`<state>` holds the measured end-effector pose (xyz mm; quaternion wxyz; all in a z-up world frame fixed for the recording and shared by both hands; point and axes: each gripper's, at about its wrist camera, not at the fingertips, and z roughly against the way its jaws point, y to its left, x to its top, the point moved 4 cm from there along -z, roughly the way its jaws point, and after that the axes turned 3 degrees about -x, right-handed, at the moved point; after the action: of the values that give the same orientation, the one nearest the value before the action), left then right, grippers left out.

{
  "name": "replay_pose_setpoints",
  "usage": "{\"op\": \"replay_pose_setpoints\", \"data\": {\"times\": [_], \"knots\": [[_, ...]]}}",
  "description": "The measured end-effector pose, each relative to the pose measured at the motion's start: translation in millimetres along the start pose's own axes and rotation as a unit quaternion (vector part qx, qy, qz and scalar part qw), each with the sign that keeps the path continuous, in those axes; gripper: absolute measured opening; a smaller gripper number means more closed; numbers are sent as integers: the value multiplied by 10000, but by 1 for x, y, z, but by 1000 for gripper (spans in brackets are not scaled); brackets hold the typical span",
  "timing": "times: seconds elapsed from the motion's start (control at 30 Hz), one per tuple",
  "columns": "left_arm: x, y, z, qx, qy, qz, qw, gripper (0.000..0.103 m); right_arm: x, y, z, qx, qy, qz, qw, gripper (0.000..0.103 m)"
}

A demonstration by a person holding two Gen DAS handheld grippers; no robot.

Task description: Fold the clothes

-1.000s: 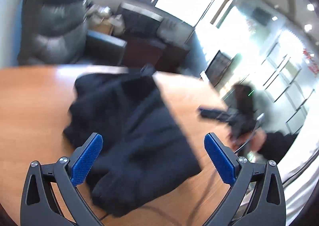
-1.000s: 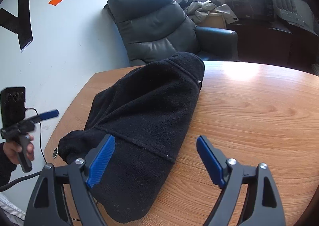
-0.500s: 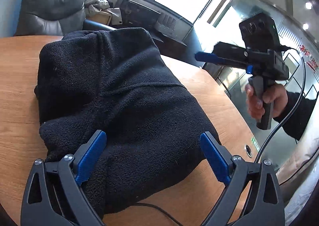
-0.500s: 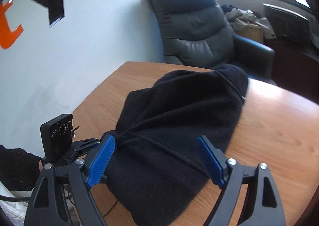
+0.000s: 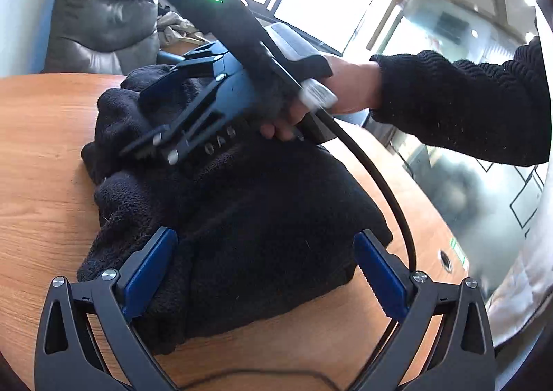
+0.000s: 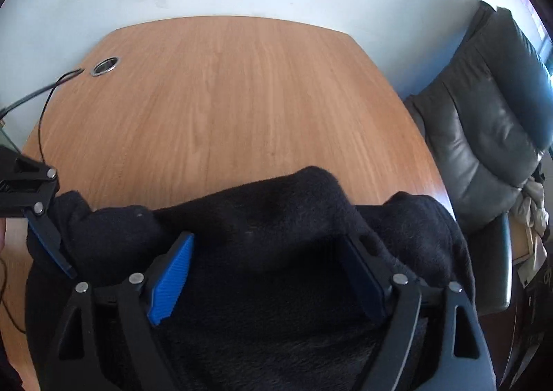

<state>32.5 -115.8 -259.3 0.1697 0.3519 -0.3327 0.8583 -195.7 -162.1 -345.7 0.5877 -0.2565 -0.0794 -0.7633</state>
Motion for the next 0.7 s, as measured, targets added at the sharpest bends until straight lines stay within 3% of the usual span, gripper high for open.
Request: {"op": "replay_pose_setpoints", "data": {"times": [0.07,0.2,0.23,0.33,0.37,0.5,0.6,0.7], "knots": [[-3,3,1,-21,-98,52,9999,102,2,-21,-6,-114,-23,-434,9990,91],[-5,3,10,-209,-131,178,9995,102,10,-29,-11,56,-28,-686,9976,89],[-5,3,11,-237,-129,179,9995,102,18,-23,-1,401,-219,-630,9970,80],[-6,10,9,-266,-89,175,9995,102,32,3,32,1972,-737,-287,9772,78],[-6,9,10,-244,-69,140,9996,102,34,21,34,2242,-629,161,9724,77],[-11,14,9,-105,-65,196,9997,102,33,59,-7,1424,-140,1494,9784,80],[-12,23,14,-117,-194,351,9991,102,47,40,-24,581,-371,1070,9919,82],[-18,22,13,-111,-119,200,9997,102,56,12,-36,-276,-420,536,9973,68]]}}
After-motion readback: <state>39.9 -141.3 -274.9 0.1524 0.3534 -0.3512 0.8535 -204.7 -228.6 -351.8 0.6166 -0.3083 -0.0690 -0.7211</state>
